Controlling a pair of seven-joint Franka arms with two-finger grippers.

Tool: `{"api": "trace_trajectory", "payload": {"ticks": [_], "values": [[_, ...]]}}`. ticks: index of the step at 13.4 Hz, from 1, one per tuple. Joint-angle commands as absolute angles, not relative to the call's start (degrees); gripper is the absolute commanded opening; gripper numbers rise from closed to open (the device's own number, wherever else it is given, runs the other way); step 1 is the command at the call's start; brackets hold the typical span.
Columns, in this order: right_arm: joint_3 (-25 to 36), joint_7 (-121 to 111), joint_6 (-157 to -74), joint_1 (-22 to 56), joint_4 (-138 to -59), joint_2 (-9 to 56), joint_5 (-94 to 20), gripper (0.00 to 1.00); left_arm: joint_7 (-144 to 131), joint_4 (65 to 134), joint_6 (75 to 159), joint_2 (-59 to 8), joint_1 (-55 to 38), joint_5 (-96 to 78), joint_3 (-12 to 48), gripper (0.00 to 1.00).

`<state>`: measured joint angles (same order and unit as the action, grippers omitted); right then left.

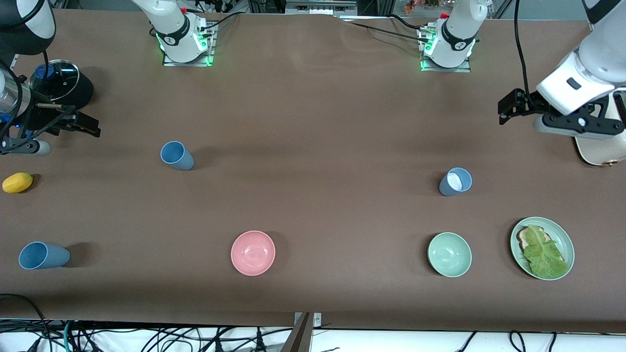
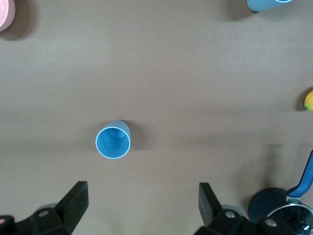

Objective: Stack blue cups with both arms
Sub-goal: 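Move the left gripper toward the blue cup with white tissue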

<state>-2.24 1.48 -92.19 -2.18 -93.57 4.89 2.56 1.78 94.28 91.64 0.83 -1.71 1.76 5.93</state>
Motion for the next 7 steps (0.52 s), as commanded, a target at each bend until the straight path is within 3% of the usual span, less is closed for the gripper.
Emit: {"api": "trace_trajectory", "payload": {"ticks": [1, 7], "values": [[-2.9, 0.5, -92.2, -3.1, -93.9, 4.4, 2.2, 1.00, 5.3, 97.6, 94.3, 2.9, -2.7, 0.5, 4.4, 1.00], [-2.9, 0.5, -92.3, -3.1, -93.8, 4.5, 2.2, 1.00, 4.7, 96.5, 91.8, 2.5, -2.2, 0.4, 4.4, 1.00]]}}
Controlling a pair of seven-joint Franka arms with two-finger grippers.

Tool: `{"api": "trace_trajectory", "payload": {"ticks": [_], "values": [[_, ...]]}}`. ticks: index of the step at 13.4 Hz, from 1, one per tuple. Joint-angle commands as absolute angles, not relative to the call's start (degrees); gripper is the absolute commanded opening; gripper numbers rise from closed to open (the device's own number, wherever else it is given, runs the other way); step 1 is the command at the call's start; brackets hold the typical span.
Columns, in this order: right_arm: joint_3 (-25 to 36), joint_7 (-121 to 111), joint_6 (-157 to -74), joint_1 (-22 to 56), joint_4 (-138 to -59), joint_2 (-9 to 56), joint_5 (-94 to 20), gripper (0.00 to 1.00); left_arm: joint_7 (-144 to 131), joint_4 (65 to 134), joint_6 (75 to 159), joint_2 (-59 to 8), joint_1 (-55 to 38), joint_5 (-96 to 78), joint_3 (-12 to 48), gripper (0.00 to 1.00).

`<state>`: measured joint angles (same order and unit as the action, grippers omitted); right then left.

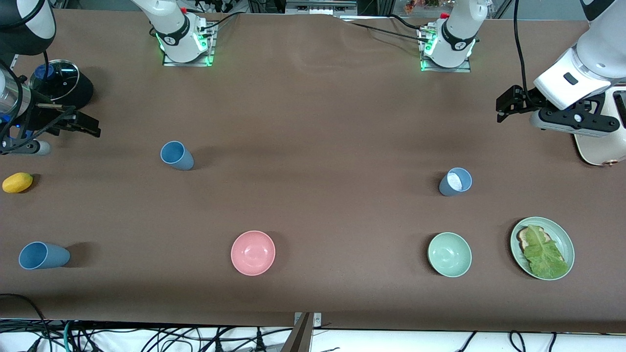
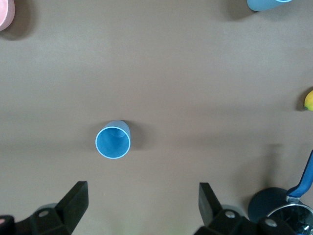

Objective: Stack blue cups with both arms
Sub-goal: 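Move the left gripper toward the blue cup with white tissue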

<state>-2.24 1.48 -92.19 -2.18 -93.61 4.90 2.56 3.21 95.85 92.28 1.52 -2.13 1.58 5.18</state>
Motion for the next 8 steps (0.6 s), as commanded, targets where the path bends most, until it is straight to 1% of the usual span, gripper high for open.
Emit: {"api": "trace_trajectory", "payload": {"ticks": [1, 8], "values": [[-2.9, 0.5, -92.3, -3.1, -93.8, 4.5, 2.2, 1.00, 4.6, 96.5, 91.8, 2.5, -1.9, 0.4, 4.5, 1.00], [-2.9, 0.5, -92.2, -3.1, -93.8, 4.5, 2.2, 1.00, 2.6, 97.5, 91.8, 1.2, 0.3, -0.4, 4.4, 1.00]]}}
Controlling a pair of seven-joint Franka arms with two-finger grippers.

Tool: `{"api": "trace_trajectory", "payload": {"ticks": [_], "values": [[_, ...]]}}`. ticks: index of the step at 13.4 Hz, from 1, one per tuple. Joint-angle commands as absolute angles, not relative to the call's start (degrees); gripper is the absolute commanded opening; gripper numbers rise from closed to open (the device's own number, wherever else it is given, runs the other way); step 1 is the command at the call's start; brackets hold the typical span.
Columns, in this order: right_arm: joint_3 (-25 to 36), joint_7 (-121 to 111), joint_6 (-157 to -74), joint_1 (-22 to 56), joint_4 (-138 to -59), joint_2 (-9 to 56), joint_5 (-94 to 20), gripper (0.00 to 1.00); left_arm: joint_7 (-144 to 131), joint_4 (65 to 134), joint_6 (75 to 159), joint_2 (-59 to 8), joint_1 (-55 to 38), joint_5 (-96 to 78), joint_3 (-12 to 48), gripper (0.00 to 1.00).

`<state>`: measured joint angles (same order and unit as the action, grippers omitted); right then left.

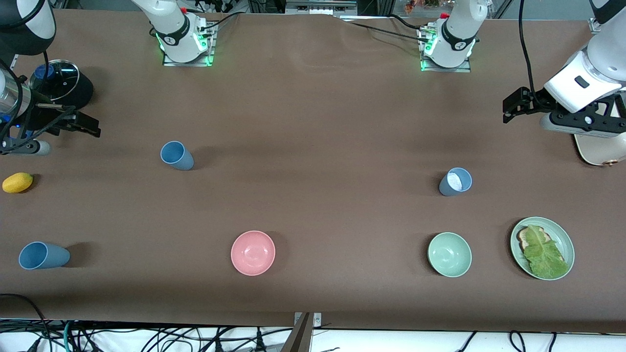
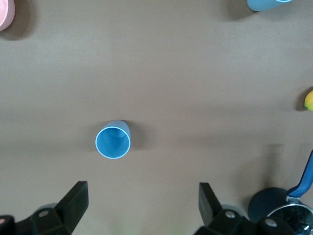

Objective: Stack blue cups with both arms
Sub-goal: 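Move the left gripper toward the blue cup with white tissue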

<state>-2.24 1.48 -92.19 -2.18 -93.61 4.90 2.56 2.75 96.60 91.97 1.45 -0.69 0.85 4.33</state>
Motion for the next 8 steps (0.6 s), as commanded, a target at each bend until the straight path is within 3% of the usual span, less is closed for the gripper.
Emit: {"api": "trace_trajectory", "payload": {"ticks": [1, 4, 8], "values": [[-2.9, 0.5, -92.2, -3.1, -93.8, 4.5, 2.2, 1.00, 2.7, 97.5, 92.1, -0.2, 0.6, -0.4, 4.4, 1.00], [-2.9, 0.5, -92.2, -3.1, -93.8, 4.5, 2.2, 1.00, 3.1, 99.6, 97.1, -4.6, 1.6, 0.5, 4.4, 1.00], [-2.9, 0.5, -92.2, -3.1, -93.8, 4.5, 2.2, 1.00, 3.4, 109.4, 116.2, -9.6, 2.7, 0.5, 4.4, 1.00]]}}
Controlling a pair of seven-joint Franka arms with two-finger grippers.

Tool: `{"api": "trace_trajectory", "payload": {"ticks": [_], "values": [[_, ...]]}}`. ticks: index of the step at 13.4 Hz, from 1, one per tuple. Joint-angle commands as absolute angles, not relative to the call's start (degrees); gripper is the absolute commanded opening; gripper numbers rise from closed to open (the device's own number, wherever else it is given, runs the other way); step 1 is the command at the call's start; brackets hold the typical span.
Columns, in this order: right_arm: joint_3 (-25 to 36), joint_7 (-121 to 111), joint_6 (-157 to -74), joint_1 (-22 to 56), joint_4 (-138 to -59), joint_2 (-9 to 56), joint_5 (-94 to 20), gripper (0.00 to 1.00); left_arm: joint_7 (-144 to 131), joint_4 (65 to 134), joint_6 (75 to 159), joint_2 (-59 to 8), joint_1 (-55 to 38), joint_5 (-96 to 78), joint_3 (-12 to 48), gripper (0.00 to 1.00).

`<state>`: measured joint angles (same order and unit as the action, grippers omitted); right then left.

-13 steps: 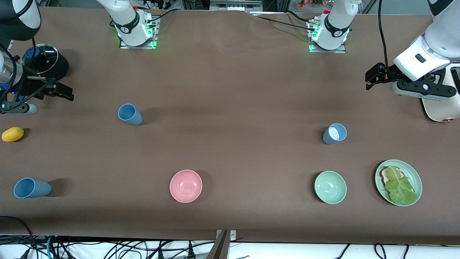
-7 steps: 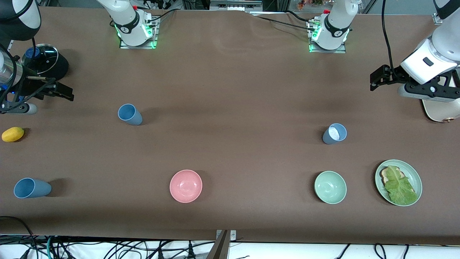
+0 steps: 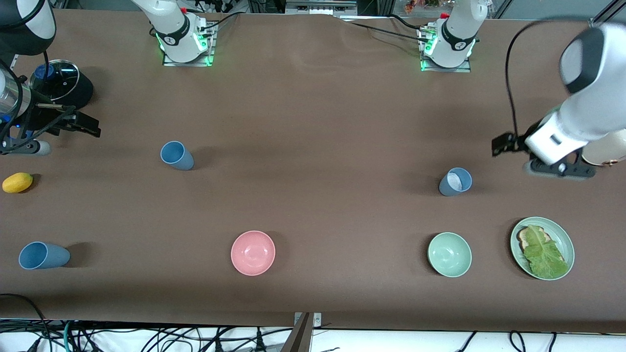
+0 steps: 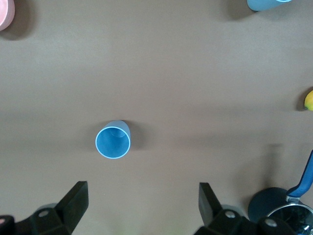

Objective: Stack blue cups with both arms
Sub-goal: 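Grasp the tissue cup with the left gripper while the right gripper reaches the blue cup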

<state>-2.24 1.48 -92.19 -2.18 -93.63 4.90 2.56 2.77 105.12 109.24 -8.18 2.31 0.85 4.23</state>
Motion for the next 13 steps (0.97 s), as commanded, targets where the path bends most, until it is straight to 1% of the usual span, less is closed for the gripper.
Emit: {"api": "trace_trajectory", "payload": {"ticks": [1, 4, 6, 7, 8, 9, 10, 11, 12, 13], "values": [[-2.9, 0.5, -92.2, -3.1, -93.8, 4.5, 2.2, 1.00, 3.4, 111.3, 120.0, -10.9, 2.7, 0.6, 4.4, 1.00], [-2.8, 0.5, -92.3, -3.0, -93.8, 4.7, 2.2, 1.00, 3.5, 117.8, 132.2, -14.2, 2.6, 0.9, 4.4, 1.00], [-2.8, 0.5, -92.2, -3.0, -93.9, 5.2, 2.3, 1.00, 3.4, 119.6, 136.7, -16.9, 2.6, 1.5, 4.4, 0.99], [-2.9, 0.5, -92.2, -3.0, -93.9, 5.3, 2.3, 1.00, 3.4, 120.7, 138.2, -17.7, 2.6, 1.5, 4.4, 0.94], [-2.9, 0.4, -91.9, -3.1, -93.9, 6.7, 2.3, 1.00, 3.4, 122.2, 140.3, -18.0, 2.6, 1.5, 4.4, 0.81], [-2.9, 0.1, -91.8, -3.0, -94.1, 7.6, 2.3, 1.00, 3.4, 122.7, 140.9, -18.2, 2.5, 1.5, 4.5, 0.59], [-2.9, 0.2, -91.8, -3.0, -94.9, 8.3, 2.3, 1.00, 3.4, 122.8, 140.9, -18.2, 2.5, 1.7, 4.5, 0.33], [-3.0, 0.2, -91.8, -3.0, -95.8, 9.1, 2.2, 1.00, 3.4, 122.8, 140.7, -18.2, 2.5, 1.8, 4.5, 0.12], [-3.1, 0.2, -92.2, -3.0, -97.1, 10.1, 2.2, 1.00, 3.4, 122.8, 140.5, -18.2, 2.5, 1.8, 4.5, 0.00], [-3.3, 0.2, -93.2, -2.9, -99.5, 10.3, 2.2, 1.00, 3.3, 122.8, 140.5, -18.2, 2.5, 1.8, 4.5, 0.00]]}}
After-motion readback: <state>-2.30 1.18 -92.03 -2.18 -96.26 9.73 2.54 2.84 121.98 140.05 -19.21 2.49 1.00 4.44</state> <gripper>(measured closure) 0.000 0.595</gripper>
